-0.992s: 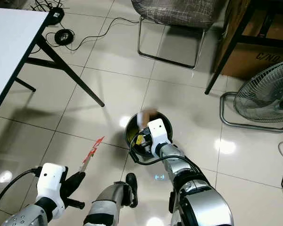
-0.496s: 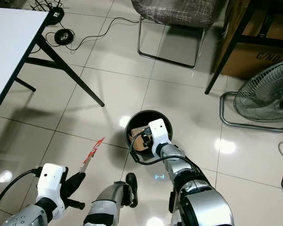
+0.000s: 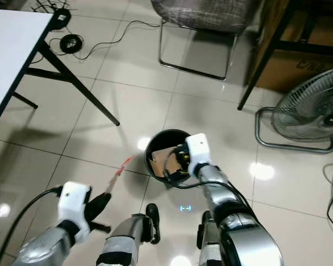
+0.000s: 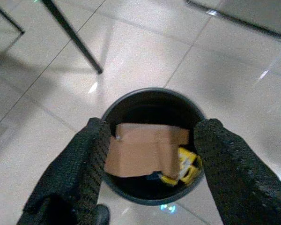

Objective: Picking trash to rubbish bin

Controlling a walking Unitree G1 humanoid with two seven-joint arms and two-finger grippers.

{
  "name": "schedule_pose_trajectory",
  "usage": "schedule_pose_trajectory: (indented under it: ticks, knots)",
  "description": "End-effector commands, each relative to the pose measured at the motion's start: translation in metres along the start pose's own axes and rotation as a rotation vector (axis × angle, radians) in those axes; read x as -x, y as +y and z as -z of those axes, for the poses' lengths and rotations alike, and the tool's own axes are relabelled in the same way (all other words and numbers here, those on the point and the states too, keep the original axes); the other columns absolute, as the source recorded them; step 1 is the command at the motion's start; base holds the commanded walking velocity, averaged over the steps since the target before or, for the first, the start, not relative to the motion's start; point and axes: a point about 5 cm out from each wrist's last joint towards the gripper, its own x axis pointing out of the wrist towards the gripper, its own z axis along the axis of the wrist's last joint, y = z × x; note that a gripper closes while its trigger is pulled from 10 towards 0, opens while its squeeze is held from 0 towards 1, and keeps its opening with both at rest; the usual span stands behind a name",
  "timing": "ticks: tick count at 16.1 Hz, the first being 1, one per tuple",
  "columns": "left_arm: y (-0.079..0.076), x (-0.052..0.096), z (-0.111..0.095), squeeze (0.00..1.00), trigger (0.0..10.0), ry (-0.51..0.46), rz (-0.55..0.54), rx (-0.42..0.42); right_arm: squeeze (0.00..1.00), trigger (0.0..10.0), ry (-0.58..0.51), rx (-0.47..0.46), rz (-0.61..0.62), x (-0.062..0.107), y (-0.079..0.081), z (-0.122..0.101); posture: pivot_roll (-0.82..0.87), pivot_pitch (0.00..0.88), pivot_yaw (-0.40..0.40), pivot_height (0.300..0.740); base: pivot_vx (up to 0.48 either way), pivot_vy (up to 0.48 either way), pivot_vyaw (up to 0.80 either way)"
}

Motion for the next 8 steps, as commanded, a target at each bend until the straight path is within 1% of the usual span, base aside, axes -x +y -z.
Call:
schedule_pose_trajectory:
  ticks: [1, 3, 4, 5, 7, 8]
  knots:
    - [0.002, -0.002, 0.010, 0.00, 0.0, 0.036, -0.018, 0.001, 1.00, 10.0, 0.003, -0.037, 0.006, 0.006, 0.001, 0.010, 0.04, 0.341, 0.078, 0.740, 0.000, 0.000, 0.00]
    - [0.002, -0.014, 0.009, 0.00, 0.0, 0.023, -0.020, 0.003, 1.00, 10.0, -0.028, -0.036, 0.016, 0.011, -0.001, 0.008, 0.00, 0.323, 0.062, 0.740, 0.000, 0.000, 0.00]
    - [0.003, -0.023, 0.011, 0.00, 0.0, 0.018, -0.024, 0.003, 1.00, 10.0, -0.069, -0.032, 0.031, 0.015, 0.001, 0.001, -0.02, 0.313, 0.054, 0.740, 0.000, 0.000, 0.00]
    - [0.003, -0.027, 0.011, 0.00, 0.0, 0.016, -0.026, 0.003, 1.00, 10.0, -0.090, -0.036, 0.042, 0.018, 0.001, -0.003, -0.03, 0.309, 0.051, 0.740, 0.000, 0.000, 0.00]
    - [0.002, -0.039, 0.013, 0.00, 0.0, 0.013, -0.029, 0.007, 1.00, 10.0, -0.129, -0.031, 0.073, 0.024, -0.001, -0.016, -0.08, 0.295, 0.045, 0.740, 0.000, 0.000, 0.00]
    - [0.000, -0.046, 0.013, 0.00, 0.5, 0.010, -0.032, 0.020, 1.00, 10.0, -0.147, -0.049, 0.100, 0.029, -0.003, -0.023, -0.09, 0.294, 0.044, 0.740, 0.000, 0.000, 0.00]
